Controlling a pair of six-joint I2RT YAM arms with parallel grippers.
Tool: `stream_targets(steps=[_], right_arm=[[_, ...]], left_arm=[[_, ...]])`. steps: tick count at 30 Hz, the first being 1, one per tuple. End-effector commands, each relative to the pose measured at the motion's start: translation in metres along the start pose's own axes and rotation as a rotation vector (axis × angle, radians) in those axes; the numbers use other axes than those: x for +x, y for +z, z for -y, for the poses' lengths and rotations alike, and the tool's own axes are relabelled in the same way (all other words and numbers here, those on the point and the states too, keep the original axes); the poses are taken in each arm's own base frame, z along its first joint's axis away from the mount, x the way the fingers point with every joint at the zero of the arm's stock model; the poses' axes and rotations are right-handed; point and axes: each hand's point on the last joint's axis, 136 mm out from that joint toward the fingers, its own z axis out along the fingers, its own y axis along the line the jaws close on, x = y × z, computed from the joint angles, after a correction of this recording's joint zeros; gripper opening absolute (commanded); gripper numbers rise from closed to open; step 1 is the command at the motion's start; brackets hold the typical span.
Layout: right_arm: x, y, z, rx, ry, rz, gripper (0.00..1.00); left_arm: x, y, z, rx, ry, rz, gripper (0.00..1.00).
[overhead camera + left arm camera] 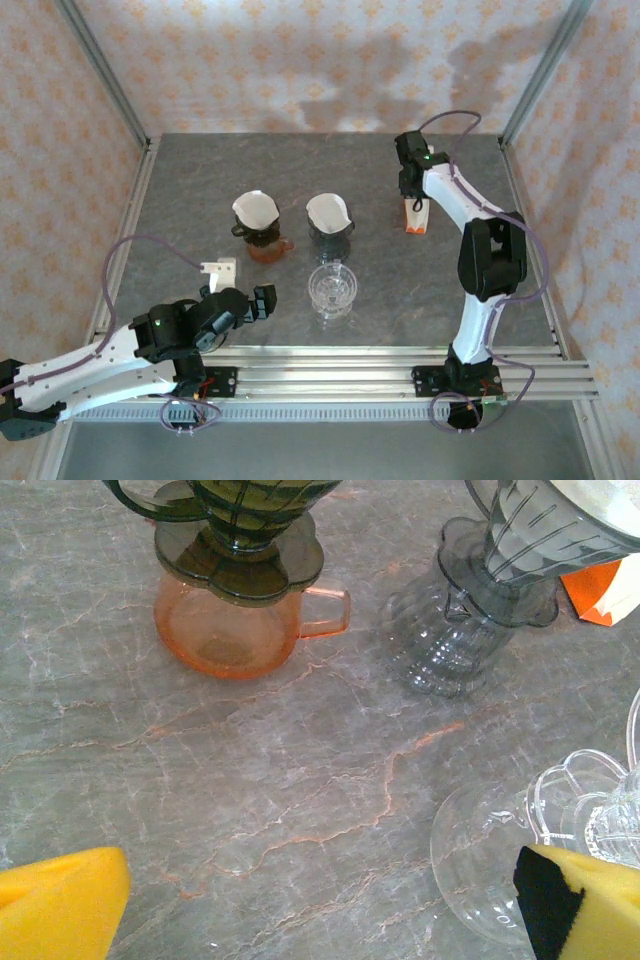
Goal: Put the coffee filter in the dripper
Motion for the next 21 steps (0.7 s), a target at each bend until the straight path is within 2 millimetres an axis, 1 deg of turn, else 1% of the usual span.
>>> stream_targets(steps=[1,5,9,13,16,19,21], right_arm=[[-0.002,0.004,0.007,0.037,-0.012,-0.013,0.27],[-0.001,0.007,0.004,0.030,-0.015,-0.019,0.27],[0.000,0.008,0.004,0.030,-0.013,-0.023,0.22],[-0.002,0.005,0.006,0.034,-0.004,-0.008,0.12],[-0.002,0.003,0.007,0.032,0.005,0.001,0.00],[-0.003,-0.004,0.009,0.018,0.026,0.023,0.00],[-0.003,-0.013,0.011,0.006,0.050,0.039,0.00]], left_arm=[[0.002,0.004,-0.002,-0.002,-0.002,0.002,1.00],[0.003,0.005,-0.003,-0.003,-0.004,-0.002,1.00],[0.004,0.005,-0.003,-0.002,-0.011,-0.004,1.00],[0.005,0.006,-0.003,-0.002,-0.012,-0.006,1.00],[0.005,0.006,-0.004,-0.002,-0.015,-0.007,1.00],[0.006,0.006,-0.004,-0.001,-0.017,-0.008,1.00],[0.006,0.006,-0.005,-0.002,-0.019,-0.007,1.00]])
